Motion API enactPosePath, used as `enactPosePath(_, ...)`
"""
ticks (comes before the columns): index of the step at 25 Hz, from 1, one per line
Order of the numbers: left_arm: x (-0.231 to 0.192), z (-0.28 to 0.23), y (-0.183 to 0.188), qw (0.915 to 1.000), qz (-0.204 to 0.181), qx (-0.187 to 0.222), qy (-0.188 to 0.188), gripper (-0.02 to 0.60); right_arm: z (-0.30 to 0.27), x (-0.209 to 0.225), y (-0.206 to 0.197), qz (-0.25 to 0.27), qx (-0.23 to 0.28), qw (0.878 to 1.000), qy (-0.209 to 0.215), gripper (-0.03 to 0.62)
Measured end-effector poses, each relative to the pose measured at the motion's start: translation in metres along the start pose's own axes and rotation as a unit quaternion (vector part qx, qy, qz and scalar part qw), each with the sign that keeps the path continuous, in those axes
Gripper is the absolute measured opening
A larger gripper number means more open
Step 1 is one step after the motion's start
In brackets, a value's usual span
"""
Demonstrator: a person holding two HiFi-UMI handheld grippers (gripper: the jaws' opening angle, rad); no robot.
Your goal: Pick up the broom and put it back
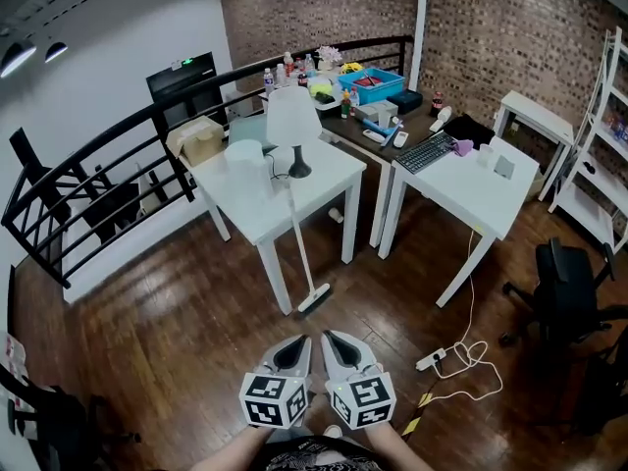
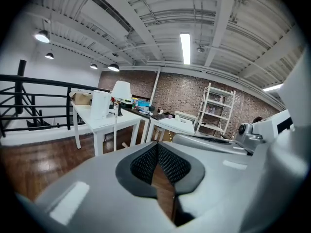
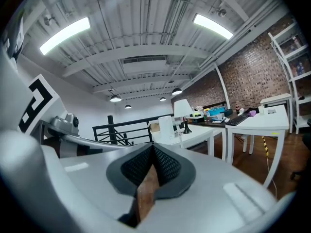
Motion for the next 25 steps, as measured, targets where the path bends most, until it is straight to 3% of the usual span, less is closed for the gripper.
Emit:
enactPosePath(9, -0.041, -0.064, 0.013, 0.9998, 0.018, 0.004, 0.012, 0.003, -0.064, 0.034, -0.003, 0.009, -0.015, 1.0, 0.012, 0.006)
enactPosePath(25, -0.154, -0.178, 0.065, 0.9994, 0.027, -0.002, -0.02, 0.003, -0.231, 0.07, -0.004, 0.019, -0.034, 0.999, -0.011, 0.006)
Point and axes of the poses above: the fingertips, and each gripper's own axes: z backward along the fingers, x to its right, y out of its top, the point moved 7 cm from there along z, backward along the fingers, and after that the axes turned 11 degrees about x, right-handed, at the moved point
